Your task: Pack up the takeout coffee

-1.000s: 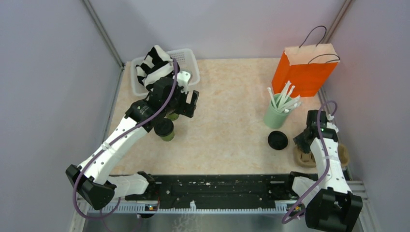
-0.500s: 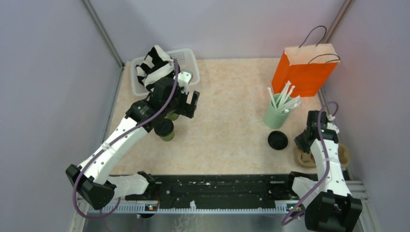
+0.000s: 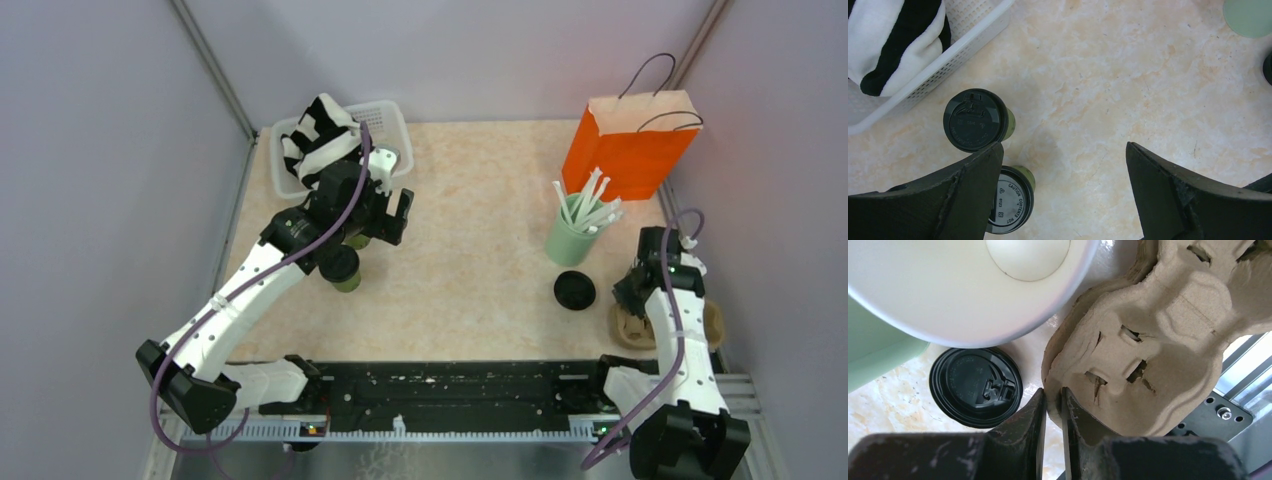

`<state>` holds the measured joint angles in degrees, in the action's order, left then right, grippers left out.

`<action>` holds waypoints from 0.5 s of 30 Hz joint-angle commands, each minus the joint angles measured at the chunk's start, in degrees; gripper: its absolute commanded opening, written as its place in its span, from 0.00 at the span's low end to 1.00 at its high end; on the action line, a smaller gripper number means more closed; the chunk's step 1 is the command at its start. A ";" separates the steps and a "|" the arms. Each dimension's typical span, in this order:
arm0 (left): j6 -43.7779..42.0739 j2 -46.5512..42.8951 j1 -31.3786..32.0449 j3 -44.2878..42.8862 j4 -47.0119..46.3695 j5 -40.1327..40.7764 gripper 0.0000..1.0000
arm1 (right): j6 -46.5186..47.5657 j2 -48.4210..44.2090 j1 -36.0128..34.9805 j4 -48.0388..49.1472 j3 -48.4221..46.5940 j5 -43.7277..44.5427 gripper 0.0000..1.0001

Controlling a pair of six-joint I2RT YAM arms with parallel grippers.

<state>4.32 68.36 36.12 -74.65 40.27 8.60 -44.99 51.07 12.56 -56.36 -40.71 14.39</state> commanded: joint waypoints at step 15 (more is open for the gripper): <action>-1.17 0.08 0.30 -0.37 -2.69 -0.21 0.98 | -1.11 5.14 0.89 -13.63 -13.72 5.82 0.00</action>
<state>4.27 68.38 36.12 -74.65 40.25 8.58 -45.06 56.07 12.56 -63.94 -49.65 17.06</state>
